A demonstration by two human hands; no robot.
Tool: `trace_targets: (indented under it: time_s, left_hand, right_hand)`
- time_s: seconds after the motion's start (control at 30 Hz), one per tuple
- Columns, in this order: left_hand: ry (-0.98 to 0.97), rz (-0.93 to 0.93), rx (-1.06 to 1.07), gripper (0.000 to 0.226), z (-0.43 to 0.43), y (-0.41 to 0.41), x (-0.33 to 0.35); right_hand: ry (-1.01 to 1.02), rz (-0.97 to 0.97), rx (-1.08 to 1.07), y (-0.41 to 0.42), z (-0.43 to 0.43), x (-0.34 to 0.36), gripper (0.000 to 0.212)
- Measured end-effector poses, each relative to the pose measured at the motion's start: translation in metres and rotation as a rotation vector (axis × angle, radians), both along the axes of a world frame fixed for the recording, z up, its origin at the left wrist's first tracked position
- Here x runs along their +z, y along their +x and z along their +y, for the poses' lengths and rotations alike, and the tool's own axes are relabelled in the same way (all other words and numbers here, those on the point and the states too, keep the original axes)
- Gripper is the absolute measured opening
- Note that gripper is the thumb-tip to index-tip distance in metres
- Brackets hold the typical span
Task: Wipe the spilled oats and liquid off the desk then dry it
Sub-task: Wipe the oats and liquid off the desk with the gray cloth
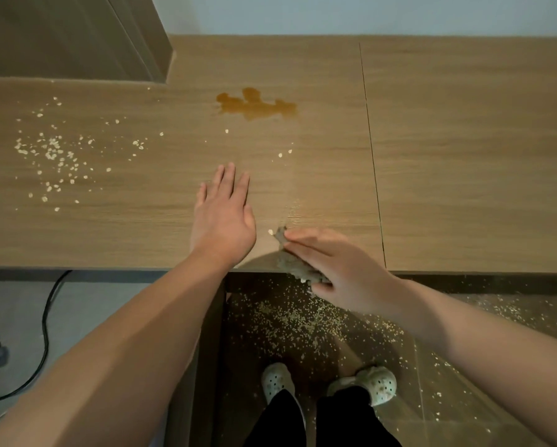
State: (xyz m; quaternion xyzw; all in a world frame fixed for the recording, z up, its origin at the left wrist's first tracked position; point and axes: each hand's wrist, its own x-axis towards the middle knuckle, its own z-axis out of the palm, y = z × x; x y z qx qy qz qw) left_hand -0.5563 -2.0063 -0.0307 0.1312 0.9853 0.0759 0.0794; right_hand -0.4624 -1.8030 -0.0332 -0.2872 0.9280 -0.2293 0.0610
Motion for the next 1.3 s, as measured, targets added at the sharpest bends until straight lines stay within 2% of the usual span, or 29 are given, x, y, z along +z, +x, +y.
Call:
trace_targets:
  time_s: [0.1, 0.17, 0.23, 0.3, 0.37, 0.43, 0.5, 0.63, 0.7, 0.73, 0.8, 0.87, 0.93, 1.03, 1.17, 1.23, 1.3]
  left_hand:
    - [0.008, 0.012, 0.006, 0.058, 0.000, 0.001, -0.001]
    - [0.010, 0.018, 0.006, 0.058, 0.000, 0.001, -0.001]
    - [0.021, 0.024, 0.006, 0.057, -0.001, 0.001, -0.002]
    - [0.027, 0.031, 0.009, 0.057, -0.001, 0.001, -0.003]
    - [0.024, 0.035, 0.010, 0.057, -0.001, 0.001, -0.004]
    - [0.021, 0.038, 0.009, 0.058, -0.001, 0.001, -0.005]
    - [0.022, 0.034, 0.007, 0.058, -0.001, 0.001, -0.004]
    - [0.003, 0.022, 0.007, 0.058, 0.000, 0.000, -0.003]
    - [0.009, 0.020, 0.005, 0.058, 0.000, 0.000, -0.004]
    - [0.018, 0.016, 0.006, 0.058, 0.000, 0.000, -0.004]
    - [0.041, 0.012, 0.008, 0.059, -0.001, -0.001, -0.004]
    - [0.064, 0.009, 0.005, 0.058, -0.002, -0.002, -0.003]
    - [0.093, -0.004, -0.013, 0.058, -0.005, -0.003, -0.004]
    - [0.145, -0.052, -0.087, 0.057, -0.019, -0.008, 0.000]
    - [0.044, -0.035, -0.157, 0.058, -0.046, -0.019, 0.000]
    - [0.031, -0.008, -0.132, 0.060, -0.051, -0.020, -0.004]
    - [0.069, 0.003, -0.081, 0.062, -0.051, -0.021, -0.006]
  right_hand:
    - [-0.048, -0.016, 0.045, 0.017, -0.001, 0.005, 0.061]
    - [-0.171, -0.125, -0.130, 0.012, 0.005, 0.020, 0.060]
    - [-0.224, -0.169, -0.403, -0.005, 0.024, 0.029, 0.063]
    - [-0.164, -0.146, -0.602, -0.023, 0.051, 0.029, 0.060]
    - [-0.012, -0.094, -0.653, -0.029, 0.064, 0.022, 0.059]
    - [0.103, -0.069, -0.657, -0.022, 0.057, 0.012, 0.060]
    - [0.114, -0.046, -0.605, -0.007, 0.035, 0.010, 0.059]
    - [0.066, -0.051, -0.217, 0.030, -0.013, 0.012, 0.056]
    - [-0.010, -0.028, -0.153, 0.024, -0.016, 0.018, 0.057]
    - [-0.058, 0.004, -0.243, 0.014, -0.012, 0.023, 0.058]
    - [-0.081, 0.043, -0.586, -0.012, 0.006, 0.030, 0.060]
    - [0.033, 0.029, -0.857, -0.039, 0.033, 0.026, 0.057]
    - [0.185, 0.005, -0.958, -0.053, 0.041, 0.016, 0.057]
    - [0.280, 0.009, -0.893, -0.055, 0.016, 0.003, 0.060]
    - [0.348, 0.092, -0.478, -0.040, -0.006, 0.001, 0.061]
    - [0.325, 0.077, -0.489, -0.057, 0.009, 0.001, 0.060]
    - [0.308, 0.067, -0.646, -0.089, 0.025, -0.002, 0.060]
